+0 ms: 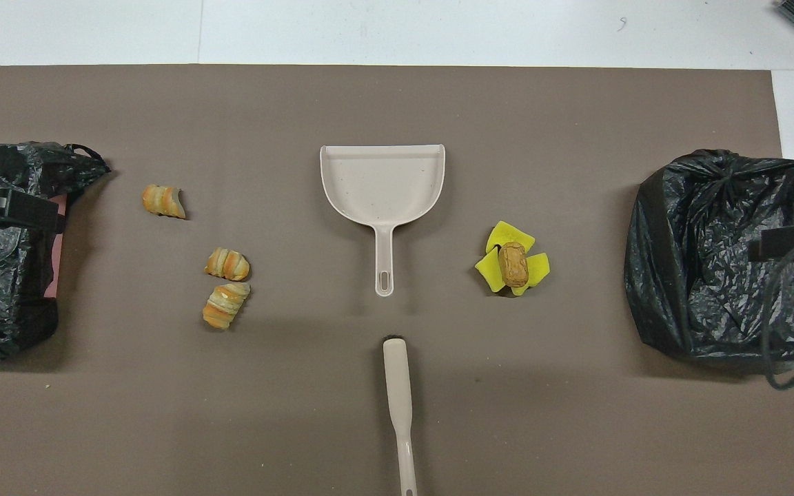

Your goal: Sweep and dump trash in bin

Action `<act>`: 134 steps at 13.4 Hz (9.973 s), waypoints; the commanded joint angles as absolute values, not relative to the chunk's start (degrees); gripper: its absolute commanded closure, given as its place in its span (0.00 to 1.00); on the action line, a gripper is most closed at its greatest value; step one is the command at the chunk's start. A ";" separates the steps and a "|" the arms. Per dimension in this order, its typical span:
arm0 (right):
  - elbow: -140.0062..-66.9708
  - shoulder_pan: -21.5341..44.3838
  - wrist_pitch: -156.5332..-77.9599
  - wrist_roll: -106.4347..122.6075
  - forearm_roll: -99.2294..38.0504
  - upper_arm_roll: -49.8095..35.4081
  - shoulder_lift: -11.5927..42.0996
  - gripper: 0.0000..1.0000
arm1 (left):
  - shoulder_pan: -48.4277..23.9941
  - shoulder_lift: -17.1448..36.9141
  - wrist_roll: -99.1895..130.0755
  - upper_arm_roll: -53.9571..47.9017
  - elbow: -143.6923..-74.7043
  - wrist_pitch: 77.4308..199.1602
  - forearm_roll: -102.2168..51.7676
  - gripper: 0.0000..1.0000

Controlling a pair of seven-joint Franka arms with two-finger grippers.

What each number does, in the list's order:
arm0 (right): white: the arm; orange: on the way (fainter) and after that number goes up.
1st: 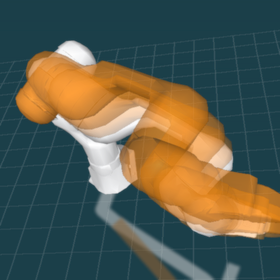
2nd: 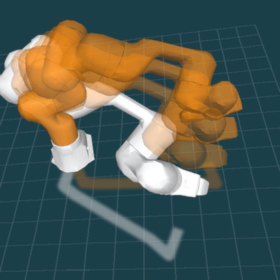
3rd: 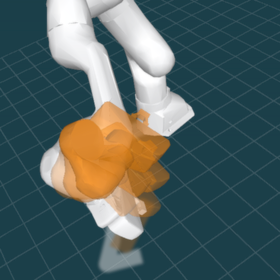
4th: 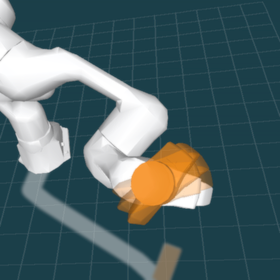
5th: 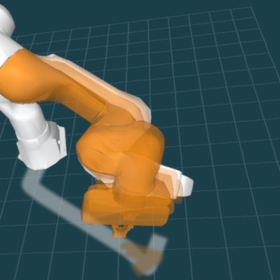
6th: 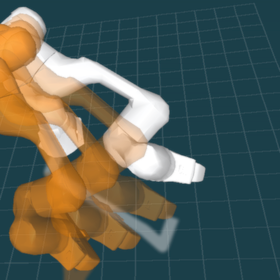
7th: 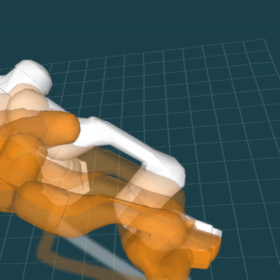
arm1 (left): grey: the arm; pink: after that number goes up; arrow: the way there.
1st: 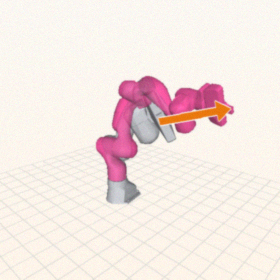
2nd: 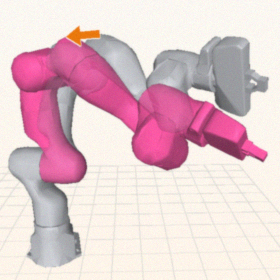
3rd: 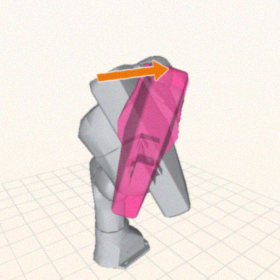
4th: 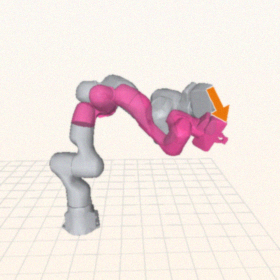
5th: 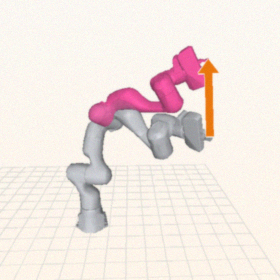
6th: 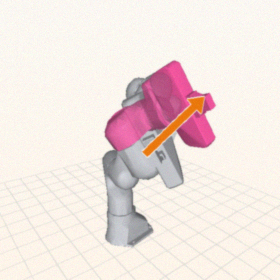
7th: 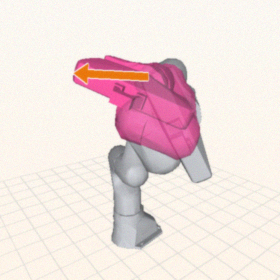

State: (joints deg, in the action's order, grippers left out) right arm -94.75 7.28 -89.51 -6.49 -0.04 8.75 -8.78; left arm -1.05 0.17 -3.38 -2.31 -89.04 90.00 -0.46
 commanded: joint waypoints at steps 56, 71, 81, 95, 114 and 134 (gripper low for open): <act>-95.36 6.86 -90.26 -5.45 -1.41 8.70 -9.14 0.00 | -50.12 -8.78 48.43 -2.99 -133.42 117.09 -3.34 1.00; -101.78 20.89 -99.48 -22.73 -1.67 -0.44 -2.83 0.00 | -5.65 1.48 4.34 -2.90 -117.69 120.49 2.98 1.00; -104.68 31.81 -115.21 -34.53 -3.78 -0.44 7.73 0.00 | 4.84 12.84 -27.15 -2.99 -113.98 127.79 8.35 1.00; -100.65 34.90 -130.69 -33.49 1.93 -0.88 22.14 0.09 | -3.08 2.12 -23.47 -3.16 -123.23 112.68 8.26 1.00; -99.49 32.79 -128.69 -4.81 4.66 -1.23 19.71 1.00 | -5.26 -5.36 4.90 -3.43 -136.05 120.85 8.09 1.00; -108.54 33.84 -119.09 43.68 -5.19 -1.32 13.54 1.00 | -20.81 -4.31 13.62 -3.60 -135.97 122.61 -6.39 1.00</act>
